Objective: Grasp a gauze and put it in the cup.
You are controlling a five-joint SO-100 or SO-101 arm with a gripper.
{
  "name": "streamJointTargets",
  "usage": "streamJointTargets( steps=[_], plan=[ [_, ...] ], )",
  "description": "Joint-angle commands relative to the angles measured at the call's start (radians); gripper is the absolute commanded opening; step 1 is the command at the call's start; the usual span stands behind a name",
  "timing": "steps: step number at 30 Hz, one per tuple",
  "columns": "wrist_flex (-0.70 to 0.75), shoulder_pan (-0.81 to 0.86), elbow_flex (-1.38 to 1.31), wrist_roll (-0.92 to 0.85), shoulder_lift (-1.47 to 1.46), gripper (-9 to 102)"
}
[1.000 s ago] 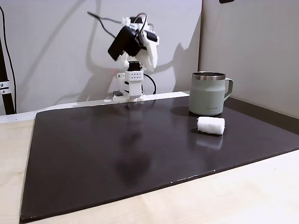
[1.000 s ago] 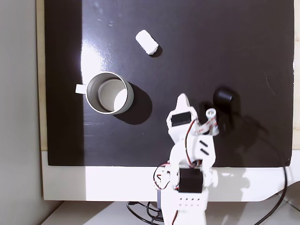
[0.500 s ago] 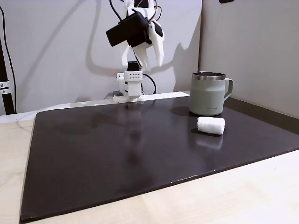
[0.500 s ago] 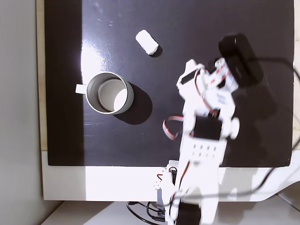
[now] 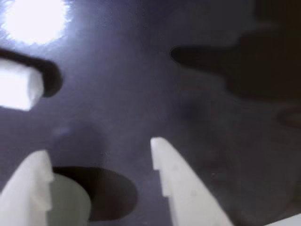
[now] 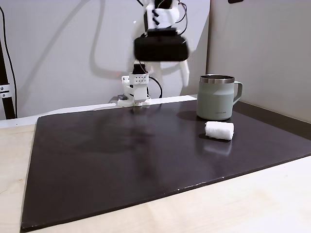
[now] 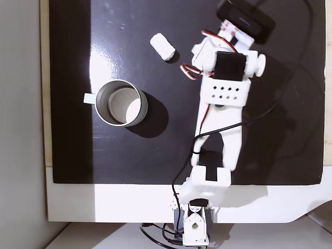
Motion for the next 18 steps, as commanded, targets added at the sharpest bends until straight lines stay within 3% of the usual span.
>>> streamJointTargets(
  steps=[1, 18],
  plan=[
    [0.017, -0.017, -0.1, -0.091, 0.006, 24],
    [0.011, -0.106, -0.541, -0.397, -0.379, 25]
  ],
)
